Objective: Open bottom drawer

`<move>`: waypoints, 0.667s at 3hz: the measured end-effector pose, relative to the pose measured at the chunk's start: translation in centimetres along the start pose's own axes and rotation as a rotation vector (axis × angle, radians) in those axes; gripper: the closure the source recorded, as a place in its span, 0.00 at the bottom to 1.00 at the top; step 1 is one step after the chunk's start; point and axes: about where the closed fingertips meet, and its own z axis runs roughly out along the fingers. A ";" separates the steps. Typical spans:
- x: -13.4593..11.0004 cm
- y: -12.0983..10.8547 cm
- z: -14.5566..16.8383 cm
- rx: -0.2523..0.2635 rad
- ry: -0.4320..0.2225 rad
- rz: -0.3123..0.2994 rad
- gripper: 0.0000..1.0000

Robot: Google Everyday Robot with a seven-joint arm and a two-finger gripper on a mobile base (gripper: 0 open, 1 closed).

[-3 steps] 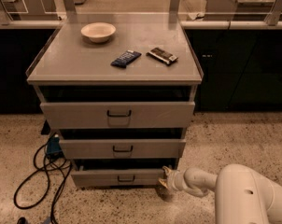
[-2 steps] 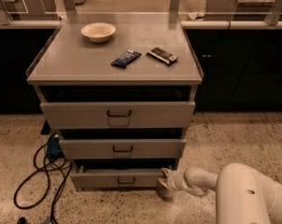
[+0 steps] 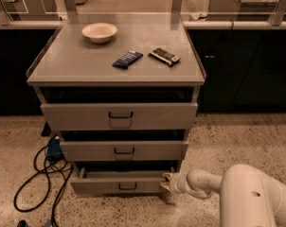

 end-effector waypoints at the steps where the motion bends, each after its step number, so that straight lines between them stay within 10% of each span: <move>1: 0.4 2.0 -0.5 0.021 0.002 0.011 1.00; 2: 0.2 1.9 -0.9 0.021 0.002 0.011 1.00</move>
Offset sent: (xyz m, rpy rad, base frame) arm -0.4629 0.0064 -0.0546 0.0129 -0.2091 -0.4898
